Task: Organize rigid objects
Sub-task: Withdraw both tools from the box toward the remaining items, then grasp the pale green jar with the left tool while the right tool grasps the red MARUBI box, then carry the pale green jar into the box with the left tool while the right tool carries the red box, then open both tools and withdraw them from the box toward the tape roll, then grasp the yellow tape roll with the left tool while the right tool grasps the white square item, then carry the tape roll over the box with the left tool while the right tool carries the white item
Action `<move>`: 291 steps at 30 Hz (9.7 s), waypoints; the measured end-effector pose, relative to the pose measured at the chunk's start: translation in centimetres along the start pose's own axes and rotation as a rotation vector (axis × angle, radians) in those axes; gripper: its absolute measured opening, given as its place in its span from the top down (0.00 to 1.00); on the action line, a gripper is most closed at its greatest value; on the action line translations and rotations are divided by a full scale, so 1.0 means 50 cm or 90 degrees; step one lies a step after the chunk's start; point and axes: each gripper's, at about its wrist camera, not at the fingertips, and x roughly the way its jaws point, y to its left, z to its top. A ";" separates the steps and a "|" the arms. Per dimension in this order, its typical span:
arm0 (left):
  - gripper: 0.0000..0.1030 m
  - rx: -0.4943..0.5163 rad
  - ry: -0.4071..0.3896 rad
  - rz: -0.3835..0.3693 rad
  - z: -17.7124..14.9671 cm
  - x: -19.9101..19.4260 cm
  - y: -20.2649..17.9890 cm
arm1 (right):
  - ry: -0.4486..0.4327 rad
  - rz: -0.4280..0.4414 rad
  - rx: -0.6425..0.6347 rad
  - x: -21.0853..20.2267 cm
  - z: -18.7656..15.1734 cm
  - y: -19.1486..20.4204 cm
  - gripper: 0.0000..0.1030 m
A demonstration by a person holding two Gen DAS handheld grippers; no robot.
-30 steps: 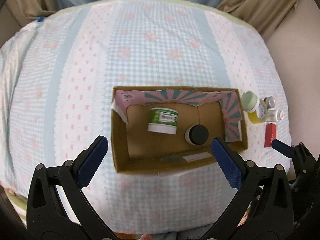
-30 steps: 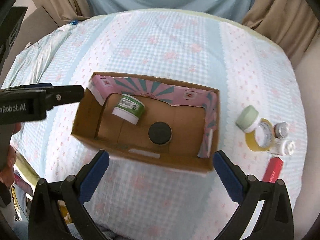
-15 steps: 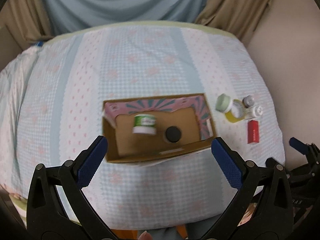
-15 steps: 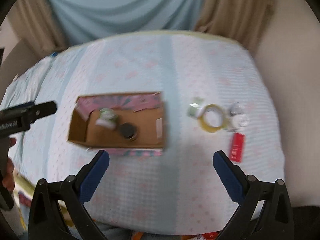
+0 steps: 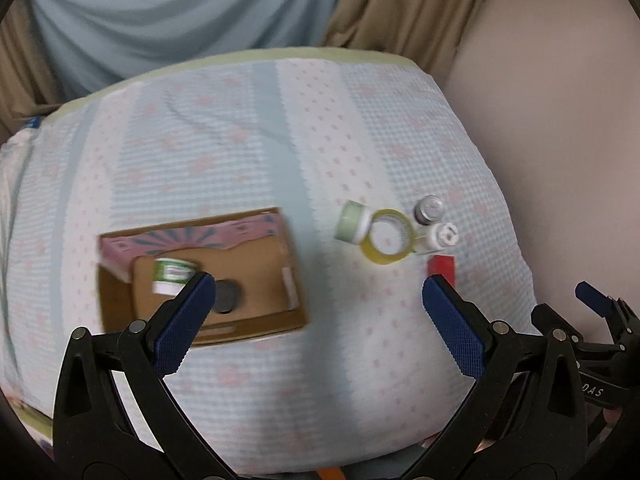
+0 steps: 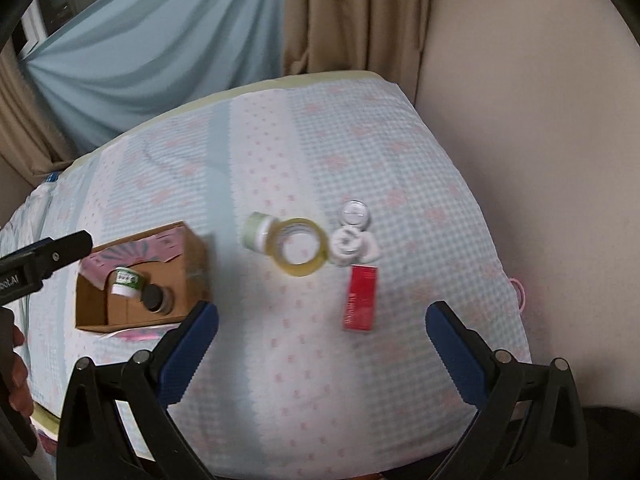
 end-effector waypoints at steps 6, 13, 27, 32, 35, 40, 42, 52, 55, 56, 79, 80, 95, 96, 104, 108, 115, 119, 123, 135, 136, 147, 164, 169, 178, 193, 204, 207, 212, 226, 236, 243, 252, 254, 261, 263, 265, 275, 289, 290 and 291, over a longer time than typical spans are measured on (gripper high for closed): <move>0.00 0.030 0.048 -0.002 0.042 0.117 -0.095 | 0.037 0.004 0.018 0.071 0.030 -0.083 0.00; 0.00 0.070 0.104 -0.004 0.081 0.260 -0.137 | 0.102 0.009 0.056 0.183 0.039 -0.130 0.00; 0.05 0.169 0.221 0.028 0.105 0.537 -0.122 | 0.222 0.002 0.120 0.428 -0.021 -0.126 0.00; 0.07 0.186 0.245 0.032 0.110 0.593 -0.117 | 0.247 -0.010 0.129 0.484 -0.033 -0.122 0.00; 0.12 0.190 0.257 0.028 0.112 0.616 -0.117 | 0.262 -0.011 0.128 0.508 -0.039 -0.119 0.11; 0.29 0.182 0.275 0.020 0.116 0.642 -0.113 | 0.281 -0.013 0.125 0.539 -0.047 -0.111 0.25; 0.35 0.178 0.278 0.018 0.118 0.649 -0.109 | 0.289 -0.013 0.123 0.549 -0.050 -0.107 0.28; 0.60 0.153 0.292 -0.025 0.114 0.669 -0.097 | 0.306 -0.049 0.116 0.579 -0.071 -0.090 0.61; 0.60 0.155 0.289 -0.026 0.112 0.667 -0.098 | 0.301 -0.047 0.119 0.576 -0.081 -0.103 0.62; 0.61 0.156 0.287 -0.025 0.112 0.665 -0.101 | 0.301 -0.051 0.115 0.575 -0.083 -0.104 0.62; 0.61 0.133 0.185 -0.037 0.136 0.452 -0.107 | 0.224 -0.018 0.141 0.417 -0.016 -0.166 0.64; 0.61 0.130 0.177 -0.039 0.139 0.435 -0.113 | 0.215 -0.015 0.139 0.400 -0.011 -0.170 0.64; 0.61 0.005 0.055 -0.054 0.101 0.098 -0.026 | 0.071 0.087 0.042 0.104 0.053 -0.073 0.64; 0.61 -0.005 0.046 -0.049 0.096 0.074 -0.010 | 0.064 0.099 0.030 0.091 0.057 -0.063 0.64; 0.61 -0.070 -0.011 -0.010 0.055 -0.069 0.133 | 0.019 0.176 -0.054 0.018 0.082 0.085 0.64; 0.61 -0.084 -0.022 0.001 0.029 -0.107 0.222 | 0.012 0.201 -0.084 0.001 0.078 0.172 0.64; 0.61 -0.088 0.002 0.001 -0.022 -0.102 0.385 | 0.046 0.229 -0.074 0.027 0.055 0.345 0.64; 0.61 -0.081 0.031 -0.004 -0.055 -0.062 0.466 | 0.077 0.217 -0.076 0.076 0.040 0.441 0.64; 0.61 -0.072 0.058 0.004 -0.077 -0.003 0.536 | 0.110 0.212 -0.056 0.134 0.029 0.505 0.64; 0.61 -0.094 0.127 -0.006 -0.093 0.193 0.610 | 0.200 0.130 -0.088 0.364 0.040 0.585 0.64; 0.61 -0.102 0.132 -0.004 -0.096 0.206 0.612 | 0.207 0.123 -0.091 0.382 0.042 0.584 0.64; 0.61 -0.130 0.181 0.008 -0.122 0.294 0.617 | 0.272 0.074 -0.126 0.492 0.046 0.593 0.64; 0.00 -0.106 0.171 -0.019 -0.086 0.289 0.559 | 0.252 0.106 -0.185 0.467 0.017 0.587 0.00; 0.00 -0.103 0.171 -0.012 -0.088 0.267 0.550 | 0.233 0.109 -0.177 0.442 0.008 0.574 0.00; 0.00 -0.117 0.152 0.023 -0.081 0.197 0.554 | 0.207 0.098 -0.177 0.364 0.003 0.554 0.00; 0.00 -0.083 0.077 0.015 -0.081 0.008 0.499 | 0.111 0.092 -0.136 0.118 -0.027 0.510 0.00; 0.00 -0.032 0.029 0.013 -0.090 -0.034 0.284 | 0.022 0.098 -0.105 -0.002 -0.049 0.311 0.00; 0.00 -0.033 0.016 0.018 -0.091 -0.025 0.205 | -0.006 0.101 -0.116 -0.010 -0.045 0.227 0.00; 0.00 -0.032 0.014 0.029 -0.103 0.015 0.067 | -0.026 0.108 -0.137 0.013 -0.038 0.075 0.00; 0.00 0.000 0.099 0.000 -0.109 0.273 -0.156 | 0.021 0.060 -0.142 0.233 0.000 -0.168 0.00; 0.00 0.051 0.094 -0.005 -0.109 0.542 -0.187 | -0.024 0.013 -0.180 0.453 -0.008 -0.203 0.10; 0.00 0.072 0.061 -0.021 -0.091 0.629 -0.188 | -0.039 0.029 -0.227 0.549 -0.018 -0.186 0.22; 0.00 0.144 0.047 -0.040 -0.051 0.670 -0.218 | -0.028 0.053 -0.271 0.593 -0.012 -0.177 0.40; 0.00 0.159 0.041 -0.045 -0.045 0.672 -0.220 | -0.016 0.065 -0.290 0.601 -0.010 -0.172 0.46; 0.05 0.195 0.045 -0.065 -0.041 0.675 -0.221 | 0.000 0.082 -0.364 0.617 -0.008 -0.153 0.56; 0.05 0.187 0.043 -0.071 -0.042 0.674 -0.217 | 0.002 0.076 -0.368 0.614 -0.008 -0.148 0.56; 0.05 0.180 0.045 -0.074 -0.041 0.670 -0.214 | 0.009 0.080 -0.351 0.612 -0.005 -0.152 0.56; 0.05 0.129 0.044 -0.069 -0.069 0.614 -0.174 | 0.006 0.079 -0.257 0.580 0.007 -0.182 0.57; 0.05 0.068 -0.027 -0.063 -0.080 0.478 -0.124 | -0.028 0.080 -0.165 0.513 0.003 -0.219 0.81; 0.05 0.065 -0.030 -0.062 -0.082 0.474 -0.122 | -0.032 0.081 -0.160 0.515 0.004 -0.220 0.81; 0.05 0.062 -0.031 -0.062 -0.087 0.471 -0.119 | -0.035 0.080 -0.157 0.515 0.005 -0.220 0.81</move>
